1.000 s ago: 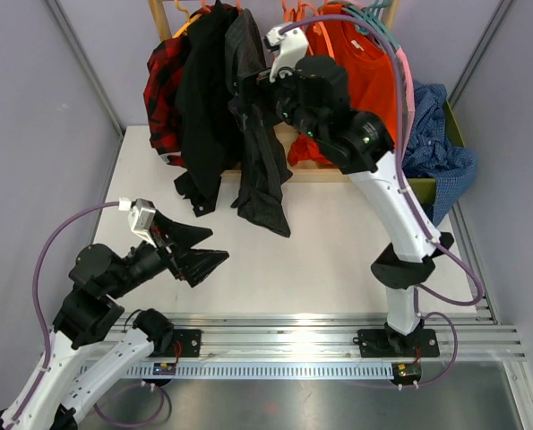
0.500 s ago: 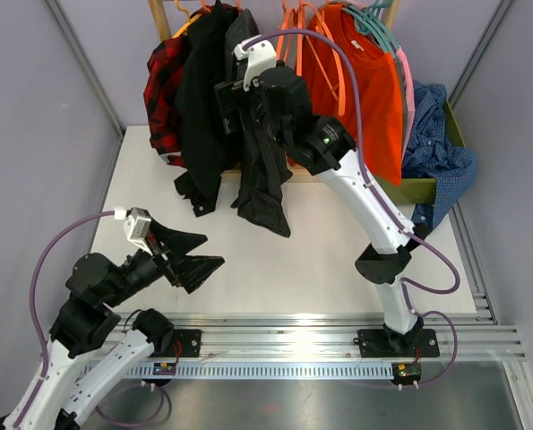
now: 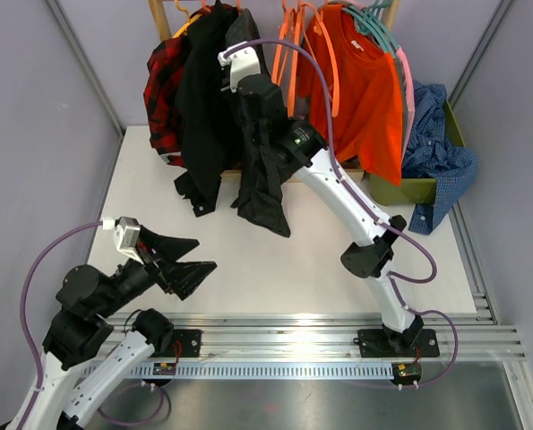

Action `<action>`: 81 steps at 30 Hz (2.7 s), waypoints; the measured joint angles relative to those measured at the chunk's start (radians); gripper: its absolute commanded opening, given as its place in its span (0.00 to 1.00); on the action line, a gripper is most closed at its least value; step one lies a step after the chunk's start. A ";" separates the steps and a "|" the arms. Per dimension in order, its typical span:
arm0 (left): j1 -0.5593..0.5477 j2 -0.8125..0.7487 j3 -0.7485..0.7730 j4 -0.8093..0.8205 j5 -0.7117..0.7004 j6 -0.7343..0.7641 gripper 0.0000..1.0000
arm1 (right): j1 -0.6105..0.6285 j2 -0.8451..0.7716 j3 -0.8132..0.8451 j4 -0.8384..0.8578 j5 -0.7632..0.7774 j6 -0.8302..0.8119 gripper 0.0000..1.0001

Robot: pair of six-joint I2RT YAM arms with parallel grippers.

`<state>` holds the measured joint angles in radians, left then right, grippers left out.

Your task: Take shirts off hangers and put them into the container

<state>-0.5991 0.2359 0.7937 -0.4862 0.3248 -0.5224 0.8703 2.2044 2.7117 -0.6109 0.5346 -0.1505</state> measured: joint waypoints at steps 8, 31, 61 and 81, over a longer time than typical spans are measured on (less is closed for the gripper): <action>0.000 -0.001 -0.002 0.001 0.000 -0.001 0.99 | 0.000 -0.067 -0.110 0.056 0.082 -0.017 0.00; 0.000 -0.037 -0.003 -0.035 -0.025 -0.002 0.99 | -0.055 -0.411 -0.542 0.360 -0.216 -0.054 0.00; 0.000 0.388 0.273 0.224 -0.006 0.010 0.99 | -0.013 -1.218 -1.099 -0.315 -0.594 0.254 0.00; -0.107 0.743 0.273 0.602 -0.087 -0.022 0.99 | -0.013 -1.297 -1.185 -0.268 -0.787 0.312 0.00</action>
<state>-0.7059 0.9791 1.0664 0.1158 0.2382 -0.5446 0.8574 0.9077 1.5265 -0.8791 -0.2523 0.1616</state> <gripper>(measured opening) 0.987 0.218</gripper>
